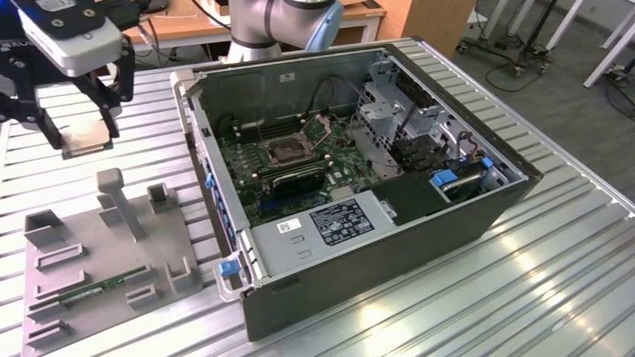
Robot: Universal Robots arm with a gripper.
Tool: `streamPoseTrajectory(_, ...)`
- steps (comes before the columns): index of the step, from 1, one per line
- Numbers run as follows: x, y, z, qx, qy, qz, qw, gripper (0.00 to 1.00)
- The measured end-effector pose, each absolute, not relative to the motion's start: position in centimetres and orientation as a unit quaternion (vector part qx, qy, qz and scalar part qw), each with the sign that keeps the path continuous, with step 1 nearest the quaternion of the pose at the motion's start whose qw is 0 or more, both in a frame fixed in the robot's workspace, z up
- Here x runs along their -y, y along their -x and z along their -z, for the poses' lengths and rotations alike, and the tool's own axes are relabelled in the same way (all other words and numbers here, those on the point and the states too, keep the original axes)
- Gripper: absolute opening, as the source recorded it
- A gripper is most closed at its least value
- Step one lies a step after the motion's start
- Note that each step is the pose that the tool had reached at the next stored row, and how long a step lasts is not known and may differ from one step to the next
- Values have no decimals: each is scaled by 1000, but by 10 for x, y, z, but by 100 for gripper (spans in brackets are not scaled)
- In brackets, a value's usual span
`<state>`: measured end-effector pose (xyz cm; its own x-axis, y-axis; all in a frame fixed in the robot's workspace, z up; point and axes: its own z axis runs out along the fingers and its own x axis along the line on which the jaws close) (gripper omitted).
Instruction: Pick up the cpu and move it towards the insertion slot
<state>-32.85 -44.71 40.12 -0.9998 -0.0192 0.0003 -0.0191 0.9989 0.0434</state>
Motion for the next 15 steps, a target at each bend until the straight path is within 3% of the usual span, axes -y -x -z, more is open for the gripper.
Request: streamPoseTrajectory(15,447,283,-401,1000,-10,22,0,55)
